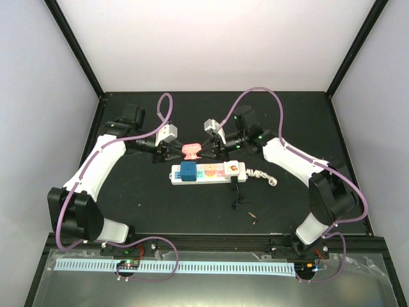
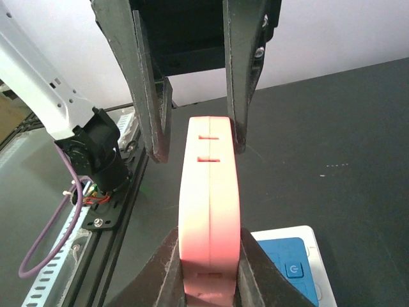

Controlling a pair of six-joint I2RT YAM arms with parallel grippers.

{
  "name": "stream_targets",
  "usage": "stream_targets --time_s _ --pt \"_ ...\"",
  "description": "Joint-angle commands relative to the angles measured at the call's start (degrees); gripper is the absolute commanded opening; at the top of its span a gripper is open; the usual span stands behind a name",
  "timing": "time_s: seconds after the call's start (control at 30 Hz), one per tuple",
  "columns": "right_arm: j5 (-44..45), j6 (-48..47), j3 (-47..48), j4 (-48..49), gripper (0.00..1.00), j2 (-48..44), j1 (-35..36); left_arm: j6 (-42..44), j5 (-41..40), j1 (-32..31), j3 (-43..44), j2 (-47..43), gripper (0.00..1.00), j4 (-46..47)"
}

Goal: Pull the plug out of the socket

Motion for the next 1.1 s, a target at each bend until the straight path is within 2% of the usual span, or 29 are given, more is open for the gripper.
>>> stream_targets --time_s 0.0,0.13,0.27,0.37,0.4,0.47,0.67,0.8,1.07 --pt "-1.3 -0.2 0.5 1.0 0.01 -1.7 -0.4 -1.6 7.2 0.3 -0.5 1.1 0.38 -0.1" --pt "-0.9 -0.2 0.9 1.0 0.01 -1.7 -0.4 -2.5 8.8 0.3 -1.3 1.8 0.33 0.2" --pt "-1.3 -0.3 1.0 0.9 0.02 -1.7 -0.4 -3.9 9.3 0.3 -1.6 2.1 0.19 1.2" --pt "-1.5 -0.2 0.9 1.1 0.03 -1.8 -0.4 -5.3 9.3 0.3 -2.0 2.2 0.14 2.4" --pt "-1.4 -0.2 0.8 1.2 0.06 -1.9 -0.4 -6.0 9.3 0.3 -2.1 2.2 0.10 3.0" --pt "-1.1 -0.1 0.8 1.1 0.24 -2.0 -0.4 -6.2 9.7 0.3 -2.1 2.3 0.03 3.0" --pt "0.0 -1.7 0.3 1.2 0.64 -2.3 -4.0 -6.6 12.4 0.4 -2.0 2.3 0.01 1.5" --pt "2.3 -3.2 -1.9 3.4 0.75 -3.7 -6.5 -7.8 14.2 0.9 -1.6 2.2 0.02 1.3" --pt "6.6 -4.4 -6.3 7.7 0.82 -4.0 -6.4 -12.5 17.2 1.5 -2.0 1.3 0.02 4.5"
